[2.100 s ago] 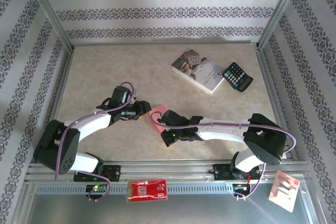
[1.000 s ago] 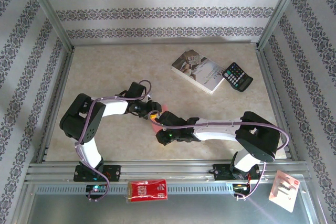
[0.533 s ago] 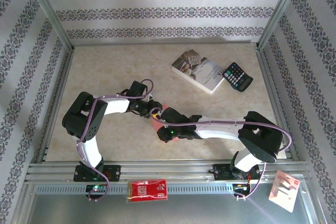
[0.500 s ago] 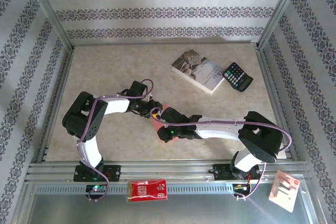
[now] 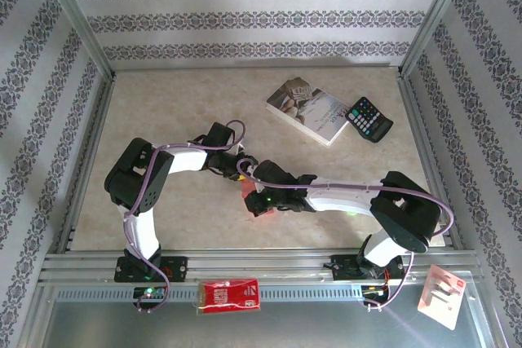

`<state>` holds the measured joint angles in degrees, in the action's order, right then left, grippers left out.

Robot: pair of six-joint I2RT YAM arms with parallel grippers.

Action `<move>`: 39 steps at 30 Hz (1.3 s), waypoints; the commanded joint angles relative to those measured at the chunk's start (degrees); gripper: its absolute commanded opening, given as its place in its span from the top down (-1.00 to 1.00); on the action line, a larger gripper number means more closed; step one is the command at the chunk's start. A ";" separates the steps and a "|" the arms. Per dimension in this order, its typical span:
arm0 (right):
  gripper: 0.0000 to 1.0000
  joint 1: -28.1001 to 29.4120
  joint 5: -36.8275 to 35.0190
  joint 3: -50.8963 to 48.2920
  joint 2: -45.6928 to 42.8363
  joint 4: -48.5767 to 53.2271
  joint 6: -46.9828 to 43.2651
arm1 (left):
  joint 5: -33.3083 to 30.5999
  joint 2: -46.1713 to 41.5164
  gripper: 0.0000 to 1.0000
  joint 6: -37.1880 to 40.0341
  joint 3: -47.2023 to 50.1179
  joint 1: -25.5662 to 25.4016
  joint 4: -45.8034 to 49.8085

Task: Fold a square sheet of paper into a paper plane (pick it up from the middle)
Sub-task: Third fold the triangle at the center of the table.

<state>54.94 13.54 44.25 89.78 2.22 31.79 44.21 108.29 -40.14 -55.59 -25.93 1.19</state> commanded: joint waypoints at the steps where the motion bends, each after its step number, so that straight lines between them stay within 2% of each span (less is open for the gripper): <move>1: 0.83 -1.20 2.39 -1.59 -0.30 -1.14 0.24 | -3.03 2.63 0.26 2.74 0.14 -0.93 4.33; 27: 0.81 -11.72 8.92 -3.14 0.03 0.27 -6.52 | -4.22 3.34 0.24 4.57 -0.74 -1.23 6.18; 39: 0.81 -13.99 9.74 -2.11 2.67 1.12 -8.48 | -4.22 3.28 0.24 4.62 -0.64 -1.24 6.27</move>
<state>41.71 22.20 40.86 91.18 2.31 25.04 43.92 108.71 -37.67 -56.93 -26.30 3.49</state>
